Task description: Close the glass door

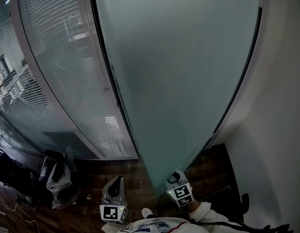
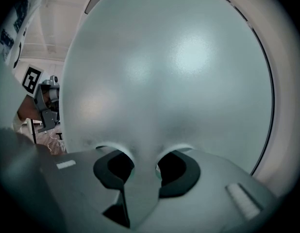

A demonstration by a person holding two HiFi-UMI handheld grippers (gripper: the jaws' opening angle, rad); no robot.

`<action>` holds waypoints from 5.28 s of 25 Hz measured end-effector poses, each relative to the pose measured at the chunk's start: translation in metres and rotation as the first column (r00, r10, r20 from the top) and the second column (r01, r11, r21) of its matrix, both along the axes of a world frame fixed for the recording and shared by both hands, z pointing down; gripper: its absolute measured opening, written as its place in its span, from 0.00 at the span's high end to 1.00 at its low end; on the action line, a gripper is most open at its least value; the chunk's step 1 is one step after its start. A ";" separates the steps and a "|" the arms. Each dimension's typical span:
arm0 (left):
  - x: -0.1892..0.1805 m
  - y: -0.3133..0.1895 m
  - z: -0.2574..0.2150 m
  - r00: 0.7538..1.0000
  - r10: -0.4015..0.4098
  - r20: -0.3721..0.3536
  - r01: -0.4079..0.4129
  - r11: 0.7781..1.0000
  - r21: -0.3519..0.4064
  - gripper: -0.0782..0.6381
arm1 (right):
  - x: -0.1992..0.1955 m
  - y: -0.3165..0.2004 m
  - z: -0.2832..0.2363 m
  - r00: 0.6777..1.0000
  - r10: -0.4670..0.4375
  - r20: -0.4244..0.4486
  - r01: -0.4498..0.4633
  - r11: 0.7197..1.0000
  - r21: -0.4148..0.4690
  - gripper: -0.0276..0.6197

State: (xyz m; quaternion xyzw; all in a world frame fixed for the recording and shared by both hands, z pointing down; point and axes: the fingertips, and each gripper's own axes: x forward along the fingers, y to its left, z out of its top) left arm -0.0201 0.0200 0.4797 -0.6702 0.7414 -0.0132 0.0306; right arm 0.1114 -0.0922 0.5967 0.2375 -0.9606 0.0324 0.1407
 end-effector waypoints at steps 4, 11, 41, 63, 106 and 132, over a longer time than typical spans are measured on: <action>-0.018 0.001 0.005 1.000 0.013 -0.004 -0.013 1.000 -0.004 0.89 | -0.010 -0.014 0.000 1.000 0.030 -0.007 -0.030 1.000 -0.005 0.76; -0.055 0.018 0.001 1.000 -0.026 -0.008 0.026 0.999 0.020 0.89 | -0.022 -0.036 0.006 0.996 0.084 -0.017 -0.084 0.996 0.001 0.76; -0.131 0.065 0.031 0.979 -0.198 -0.051 0.196 0.980 -0.038 0.89 | -0.090 -0.087 0.006 0.985 0.169 0.010 -0.170 0.985 0.018 0.75; -0.159 -0.043 0.053 0.992 -0.126 -0.028 0.122 0.985 -0.123 0.89 | -0.164 -0.128 -0.015 0.961 0.251 0.115 -0.264 0.959 0.108 0.75; -0.323 -0.227 0.053 0.984 0.165 -0.066 -0.169 0.984 -0.053 0.89 | -0.239 -0.234 -0.005 0.932 0.338 0.129 -0.350 0.933 0.084 0.77; -0.319 -0.271 0.054 0.911 0.407 -0.067 -0.411 0.910 -0.061 0.89 | -0.254 -0.257 -0.006 0.908 0.389 0.154 -0.405 0.911 0.083 0.76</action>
